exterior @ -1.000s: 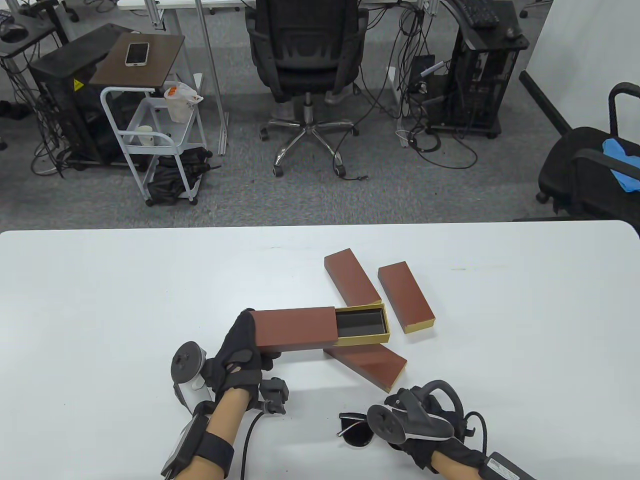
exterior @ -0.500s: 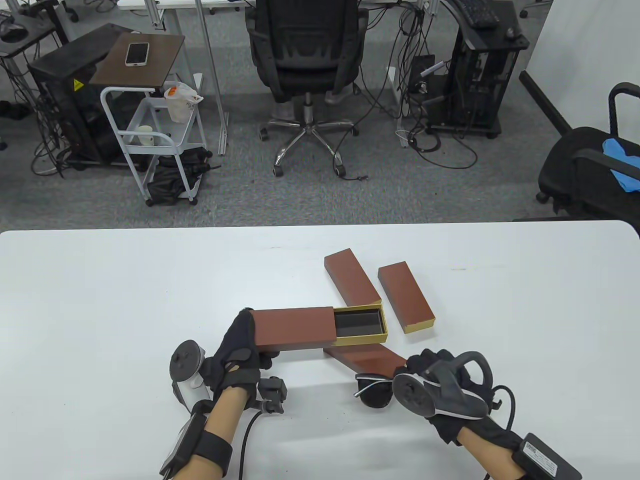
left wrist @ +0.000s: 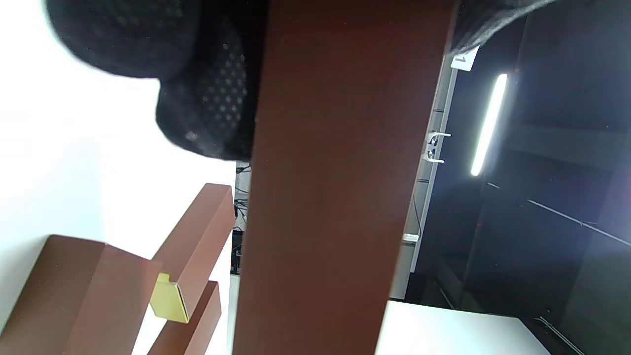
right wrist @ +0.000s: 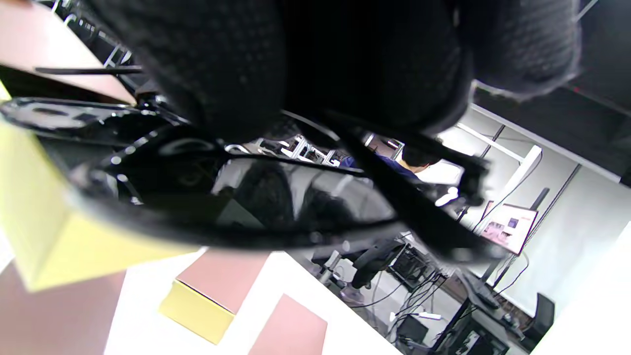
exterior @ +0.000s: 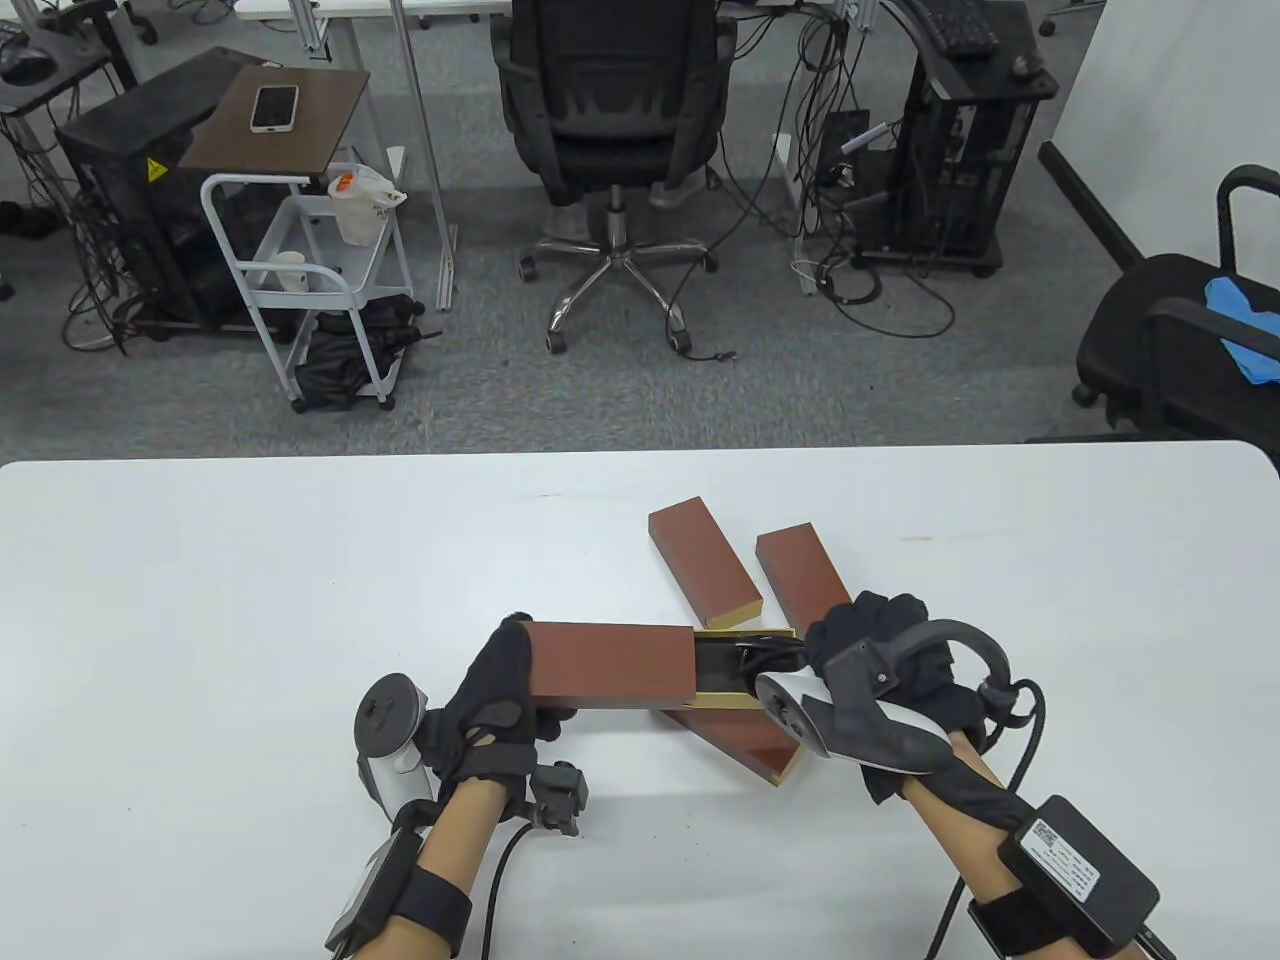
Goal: Slide to open storage boxes and store sunglasses
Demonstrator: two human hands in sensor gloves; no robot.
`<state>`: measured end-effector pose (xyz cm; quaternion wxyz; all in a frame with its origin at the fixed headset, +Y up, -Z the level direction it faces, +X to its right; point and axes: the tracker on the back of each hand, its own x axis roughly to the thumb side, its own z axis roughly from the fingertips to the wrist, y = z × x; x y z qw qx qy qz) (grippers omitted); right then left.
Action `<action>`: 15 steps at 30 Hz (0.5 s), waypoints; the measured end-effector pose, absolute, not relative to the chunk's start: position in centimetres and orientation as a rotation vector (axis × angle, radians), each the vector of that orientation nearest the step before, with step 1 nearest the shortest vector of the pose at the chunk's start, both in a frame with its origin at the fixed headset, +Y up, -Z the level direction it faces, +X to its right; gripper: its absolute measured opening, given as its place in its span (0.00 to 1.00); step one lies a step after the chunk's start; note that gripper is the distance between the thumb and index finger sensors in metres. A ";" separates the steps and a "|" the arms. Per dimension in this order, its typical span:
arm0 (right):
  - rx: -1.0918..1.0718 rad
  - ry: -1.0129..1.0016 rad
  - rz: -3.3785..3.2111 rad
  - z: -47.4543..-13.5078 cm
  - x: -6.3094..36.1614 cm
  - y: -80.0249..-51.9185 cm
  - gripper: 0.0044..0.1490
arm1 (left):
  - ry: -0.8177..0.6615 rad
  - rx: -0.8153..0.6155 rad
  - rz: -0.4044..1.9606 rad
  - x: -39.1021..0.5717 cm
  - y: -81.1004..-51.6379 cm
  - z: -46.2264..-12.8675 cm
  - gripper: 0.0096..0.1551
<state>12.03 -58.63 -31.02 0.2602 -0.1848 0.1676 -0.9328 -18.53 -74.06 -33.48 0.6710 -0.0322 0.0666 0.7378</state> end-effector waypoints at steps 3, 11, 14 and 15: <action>-0.498 0.443 -2.486 -31.1 11.6 -58.8 0.24 | 0.128 -0.088 1.642 -18.2 -73.9 -33.5 0.44; -0.534 0.367 -2.433 -31.1 10.1 -59.3 0.24 | 0.084 -0.128 1.603 -17.2 -73.6 -33.5 0.44; -0.532 0.332 -2.438 -31.2 9.7 -59.6 0.23 | 0.082 -0.141 1.612 -16.9 -73.7 -33.4 0.44; -0.537 0.327 -2.435 -31.1 9.7 -59.6 0.23 | 0.096 -0.136 1.605 -16.9 -73.7 -33.4 0.44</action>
